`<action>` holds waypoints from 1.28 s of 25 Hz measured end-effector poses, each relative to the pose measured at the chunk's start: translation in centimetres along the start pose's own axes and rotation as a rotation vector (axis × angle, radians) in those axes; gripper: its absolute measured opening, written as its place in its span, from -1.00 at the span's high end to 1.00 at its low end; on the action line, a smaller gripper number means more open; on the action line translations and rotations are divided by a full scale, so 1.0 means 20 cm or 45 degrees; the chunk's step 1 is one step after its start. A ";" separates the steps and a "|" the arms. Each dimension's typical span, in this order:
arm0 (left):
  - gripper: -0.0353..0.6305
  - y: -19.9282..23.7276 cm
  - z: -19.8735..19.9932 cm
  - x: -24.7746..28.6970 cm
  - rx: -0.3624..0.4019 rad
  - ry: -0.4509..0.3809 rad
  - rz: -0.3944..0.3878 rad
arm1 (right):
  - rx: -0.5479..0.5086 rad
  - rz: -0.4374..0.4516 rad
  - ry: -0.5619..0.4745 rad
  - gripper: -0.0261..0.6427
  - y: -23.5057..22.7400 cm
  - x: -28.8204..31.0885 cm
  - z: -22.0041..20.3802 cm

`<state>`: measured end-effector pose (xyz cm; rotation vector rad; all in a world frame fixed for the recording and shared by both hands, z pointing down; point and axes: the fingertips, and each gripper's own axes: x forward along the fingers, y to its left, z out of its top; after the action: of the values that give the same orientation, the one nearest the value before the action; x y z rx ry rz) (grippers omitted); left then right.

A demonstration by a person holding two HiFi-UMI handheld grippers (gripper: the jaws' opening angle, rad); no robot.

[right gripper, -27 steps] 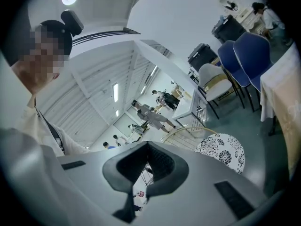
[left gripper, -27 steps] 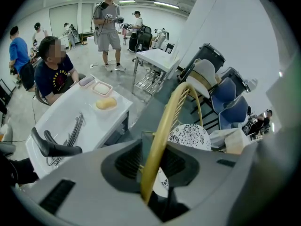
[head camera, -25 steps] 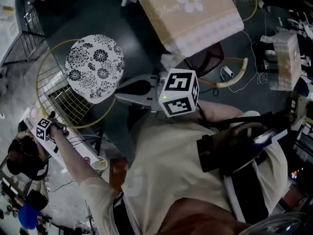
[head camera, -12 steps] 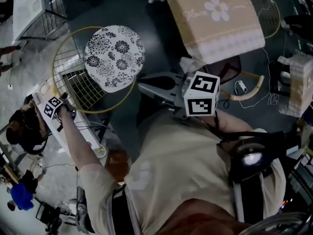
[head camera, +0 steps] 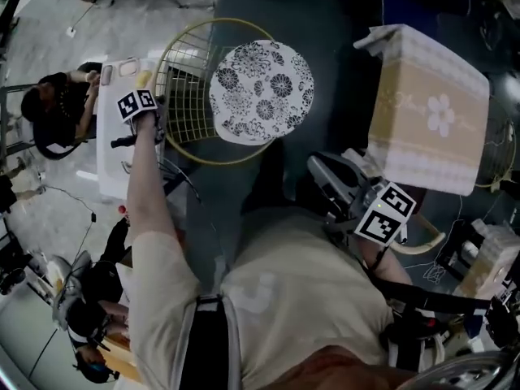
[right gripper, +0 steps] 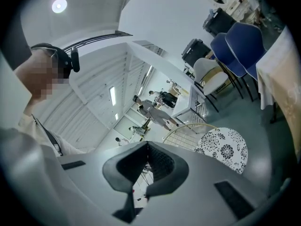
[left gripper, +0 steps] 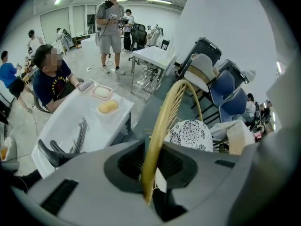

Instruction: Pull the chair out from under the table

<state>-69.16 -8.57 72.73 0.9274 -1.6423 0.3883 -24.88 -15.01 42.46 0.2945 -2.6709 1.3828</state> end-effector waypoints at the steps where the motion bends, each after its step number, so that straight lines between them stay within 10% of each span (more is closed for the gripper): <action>1: 0.72 0.00 0.01 0.00 0.014 -0.004 0.006 | -0.005 0.001 0.007 0.89 0.00 0.00 -0.01; 32: 0.70 0.16 -0.02 -0.07 -0.097 -0.019 -0.004 | 0.058 -0.079 -0.134 0.89 -0.05 -0.09 0.22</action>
<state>-71.21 -5.78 72.20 0.8779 -1.6579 0.3154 -23.03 -18.92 40.38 0.4634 -2.6902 1.4493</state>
